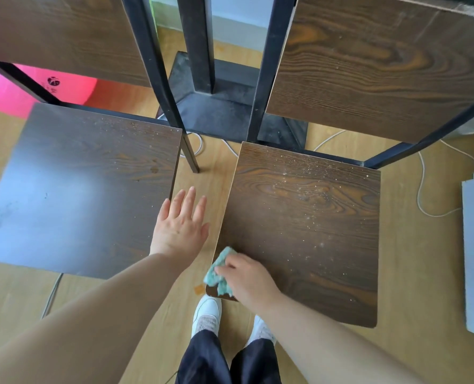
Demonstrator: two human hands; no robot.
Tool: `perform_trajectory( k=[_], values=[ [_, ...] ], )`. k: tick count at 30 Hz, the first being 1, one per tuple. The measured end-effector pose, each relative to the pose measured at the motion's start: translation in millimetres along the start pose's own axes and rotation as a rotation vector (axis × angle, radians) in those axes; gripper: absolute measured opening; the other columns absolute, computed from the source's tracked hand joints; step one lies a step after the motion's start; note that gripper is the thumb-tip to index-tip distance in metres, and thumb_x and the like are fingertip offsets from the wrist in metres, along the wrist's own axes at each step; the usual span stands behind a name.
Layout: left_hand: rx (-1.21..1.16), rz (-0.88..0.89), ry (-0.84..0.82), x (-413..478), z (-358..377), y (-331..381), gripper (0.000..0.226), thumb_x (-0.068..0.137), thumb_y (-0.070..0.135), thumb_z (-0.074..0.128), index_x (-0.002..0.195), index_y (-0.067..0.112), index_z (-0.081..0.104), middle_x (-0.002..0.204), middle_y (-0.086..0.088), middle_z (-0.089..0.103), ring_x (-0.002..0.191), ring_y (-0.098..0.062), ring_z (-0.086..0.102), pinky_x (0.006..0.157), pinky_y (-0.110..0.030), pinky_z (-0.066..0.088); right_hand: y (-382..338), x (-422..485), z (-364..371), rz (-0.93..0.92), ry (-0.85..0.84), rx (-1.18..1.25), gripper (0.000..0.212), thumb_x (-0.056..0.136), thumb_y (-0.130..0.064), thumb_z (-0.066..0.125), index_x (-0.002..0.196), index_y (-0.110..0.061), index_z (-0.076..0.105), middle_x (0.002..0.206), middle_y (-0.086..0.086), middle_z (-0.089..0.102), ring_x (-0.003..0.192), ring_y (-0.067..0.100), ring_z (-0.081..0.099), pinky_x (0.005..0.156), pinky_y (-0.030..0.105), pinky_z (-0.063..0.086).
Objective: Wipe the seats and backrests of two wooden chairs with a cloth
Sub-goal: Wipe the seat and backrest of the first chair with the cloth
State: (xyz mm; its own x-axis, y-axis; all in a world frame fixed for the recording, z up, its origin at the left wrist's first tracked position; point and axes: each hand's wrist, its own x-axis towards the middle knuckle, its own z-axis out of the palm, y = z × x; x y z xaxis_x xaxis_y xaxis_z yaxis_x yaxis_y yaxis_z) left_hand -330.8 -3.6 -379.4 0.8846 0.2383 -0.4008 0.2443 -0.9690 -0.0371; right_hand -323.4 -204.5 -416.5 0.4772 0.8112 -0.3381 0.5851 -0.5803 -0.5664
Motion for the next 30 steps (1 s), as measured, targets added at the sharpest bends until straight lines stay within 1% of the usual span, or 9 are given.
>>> perform_trajectory(
  k=[1, 3, 6, 9, 13, 16, 18, 21, 30],
  values=[
    [0.009, 0.008, 0.000, -2.5, 0.4, 0.7, 0.063, 0.100, 0.048, 0.026, 0.155, 0.020, 0.013, 0.163, -0.008, 0.009, 0.149, -0.028, 0.009, 0.120, -0.047, 0.012, -2.1, -10.9, 7.0, -0.058, -0.060, -0.026, 0.031, 0.079, -0.015, 0.070, 0.109, -0.018, 0.063, 0.095, 0.001, 0.054, 0.091, 0.021, 0.057, 0.070, 0.037, 0.054],
    [0.024, 0.016, -0.001, -6.6, 0.6, 2.6, 0.063, 0.100, 0.048, 0.025, 0.155, 0.020, 0.014, 0.163, -0.009, 0.010, 0.149, -0.029, 0.009, 0.121, -0.047, 0.013, -6.2, -27.5, 16.0, -0.096, -0.113, -0.039, 0.044, 0.080, -0.008, 0.068, 0.122, -0.014, 0.059, 0.103, 0.006, 0.054, 0.100, 0.026, 0.056, 0.077, 0.041, 0.055],
    [0.018, 0.001, 0.004, -9.1, 1.1, 6.5, 0.062, 0.100, 0.047, 0.028, 0.155, 0.020, 0.018, 0.162, -0.009, 0.014, 0.149, -0.029, 0.012, 0.121, -0.048, 0.014, -12.0, -31.0, 12.0, -0.016, -0.098, 0.054, 0.037, 0.087, -0.014, 0.063, 0.124, -0.016, 0.057, 0.109, 0.004, 0.055, 0.103, 0.022, 0.054, 0.085, 0.038, 0.052],
    [-0.014, -0.018, -0.001, -3.8, 1.1, 12.3, 0.063, 0.099, 0.047, 0.028, 0.155, 0.020, 0.019, 0.162, -0.008, 0.013, 0.149, -0.028, 0.011, 0.120, -0.047, 0.014, -2.4, -19.3, -15.2, 0.127, 0.116, 0.252, 0.024, 0.094, -0.023, 0.052, 0.114, -0.019, 0.065, 0.103, -0.006, 0.054, 0.090, 0.010, 0.052, 0.082, 0.017, 0.045],
    [-0.024, -0.030, 0.014, 10.9, -1.2, 22.0, 0.062, 0.100, 0.047, 0.027, 0.155, 0.020, 0.016, 0.163, -0.008, 0.011, 0.149, -0.028, 0.010, 0.120, -0.046, 0.012, 42.7, 18.3, -66.8, 0.274, 0.441, 0.233, 0.022, 0.086, -0.010, 0.060, 0.105, -0.012, 0.071, 0.099, 0.004, 0.060, 0.087, 0.024, 0.060, 0.073, 0.025, 0.044],
    [-0.028, -0.031, 0.026, 22.7, -3.9, 28.3, 0.062, 0.100, 0.048, 0.027, 0.155, 0.020, 0.015, 0.163, -0.008, 0.011, 0.149, -0.028, 0.010, 0.120, -0.046, 0.014, 77.6, 57.4, -114.5, 0.389, 0.610, 0.211, 0.023, 0.086, -0.007, 0.060, 0.106, -0.008, 0.072, 0.100, 0.010, 0.062, 0.089, 0.027, 0.061, 0.077, 0.026, 0.043],
    [-0.027, -0.030, 0.025, 30.5, -5.1, 30.3, 0.062, 0.100, 0.048, 0.024, 0.155, 0.021, 0.010, 0.163, -0.007, 0.007, 0.149, -0.027, 0.007, 0.121, -0.045, 0.012, 95.3, 82.7, -140.0, 0.475, 0.653, 0.207, 0.025, 0.091, -0.011, 0.059, 0.113, -0.009, 0.070, 0.106, 0.008, 0.062, 0.095, 0.024, 0.060, 0.083, 0.025, 0.044],
    [-0.024, -0.019, 0.027, 41.6, -6.3, 31.7, 0.062, 0.101, 0.048, 0.022, 0.155, 0.021, 0.008, 0.163, -0.007, 0.006, 0.149, -0.027, 0.006, 0.121, -0.045, 0.012, 113.3, 114.6, -162.3, 0.541, 0.672, 0.161, 0.027, 0.096, -0.018, 0.055, 0.121, -0.013, 0.066, 0.112, 0.005, 0.060, 0.100, 0.021, 0.059, 0.086, 0.031, 0.051],
    [-0.070, -0.021, 0.005, 63.4, -0.8, 32.7, 0.061, 0.101, 0.047, 0.025, 0.154, 0.021, 0.012, 0.163, -0.008, 0.008, 0.149, -0.027, 0.007, 0.121, -0.045, 0.012, 117.4, 158.8, -155.1, 0.546, 0.489, 0.075, 0.033, 0.096, -0.028, 0.057, 0.126, -0.017, 0.064, 0.121, 0.005, 0.057, 0.104, 0.023, 0.058, 0.087, 0.032, 0.050]
  ],
)
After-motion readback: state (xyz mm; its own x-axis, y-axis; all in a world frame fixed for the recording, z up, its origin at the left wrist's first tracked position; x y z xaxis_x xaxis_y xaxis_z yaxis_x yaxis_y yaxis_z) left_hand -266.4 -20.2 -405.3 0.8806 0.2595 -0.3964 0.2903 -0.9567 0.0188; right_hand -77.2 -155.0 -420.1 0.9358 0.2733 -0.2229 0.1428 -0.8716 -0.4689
